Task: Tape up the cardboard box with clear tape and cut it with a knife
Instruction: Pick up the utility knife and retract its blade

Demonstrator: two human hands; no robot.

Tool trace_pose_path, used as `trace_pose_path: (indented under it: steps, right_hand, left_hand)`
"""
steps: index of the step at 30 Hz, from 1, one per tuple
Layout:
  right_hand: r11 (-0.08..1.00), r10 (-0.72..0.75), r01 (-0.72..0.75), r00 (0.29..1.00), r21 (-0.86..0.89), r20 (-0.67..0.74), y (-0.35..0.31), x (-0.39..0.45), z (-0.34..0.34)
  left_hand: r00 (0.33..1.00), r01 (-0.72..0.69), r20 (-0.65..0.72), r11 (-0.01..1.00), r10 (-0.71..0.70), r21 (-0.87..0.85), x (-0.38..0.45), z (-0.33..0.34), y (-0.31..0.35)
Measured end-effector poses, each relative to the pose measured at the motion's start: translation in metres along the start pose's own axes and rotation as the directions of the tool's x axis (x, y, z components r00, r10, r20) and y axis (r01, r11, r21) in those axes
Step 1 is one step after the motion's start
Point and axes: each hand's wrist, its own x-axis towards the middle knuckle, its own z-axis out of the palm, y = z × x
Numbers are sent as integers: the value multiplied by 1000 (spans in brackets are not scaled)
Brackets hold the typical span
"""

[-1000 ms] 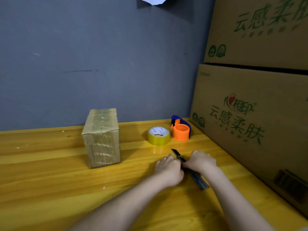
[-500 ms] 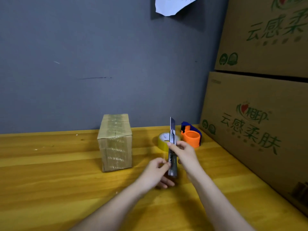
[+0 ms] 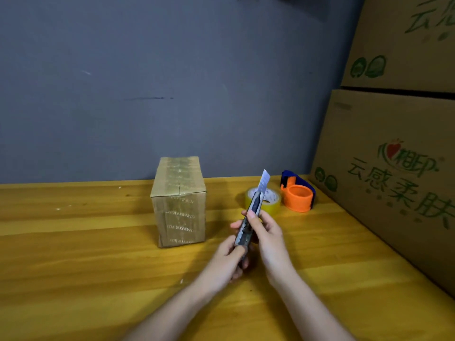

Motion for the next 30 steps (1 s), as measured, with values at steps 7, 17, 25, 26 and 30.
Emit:
trace_pose_path:
  steps: [7,17,25,26,30]
  right_hand:
    - [999,17,-16,1000,33,-14,10,-1,1]
    - [996,63,-78,964,51,259,25,-3,0]
    - [991,112,-130,920,22,375,28,-1,-7]
    - [989,120,-142,920,33,373,28,-1,-7]
    - [983,143,-176,915,52,378,27,-1,-10]
  left_hand:
    - [996,36,80,995,-28,-95,4,-1,-5]
    - [983,118,163,971,-85,-206,6,-10,0]
    - [966,173,225,960,-123,-219,7,-14,-3]
    - [966,174,225,962,-126,-212,8,-14,-3]
    - [965,179,224,967,-136,-181,8,-13,-3]
